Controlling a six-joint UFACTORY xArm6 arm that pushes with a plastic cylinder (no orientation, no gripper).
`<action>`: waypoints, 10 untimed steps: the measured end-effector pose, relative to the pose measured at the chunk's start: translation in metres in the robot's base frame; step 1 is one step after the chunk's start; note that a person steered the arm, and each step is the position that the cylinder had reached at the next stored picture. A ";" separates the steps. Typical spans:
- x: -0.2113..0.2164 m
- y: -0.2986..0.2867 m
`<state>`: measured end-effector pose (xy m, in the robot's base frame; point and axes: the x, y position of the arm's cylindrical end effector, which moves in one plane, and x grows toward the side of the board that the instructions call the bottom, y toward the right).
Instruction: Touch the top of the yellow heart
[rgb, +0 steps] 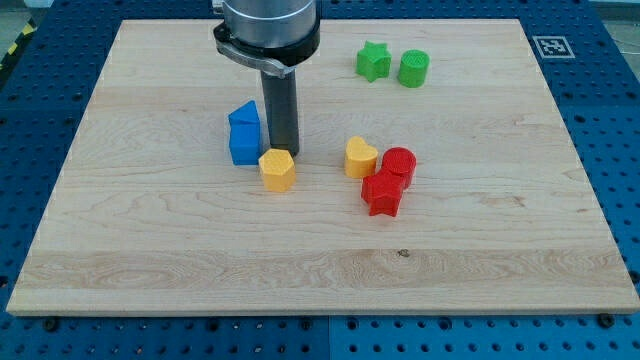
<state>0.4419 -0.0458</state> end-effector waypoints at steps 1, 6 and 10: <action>-0.003 0.008; -0.037 0.095; -0.012 0.095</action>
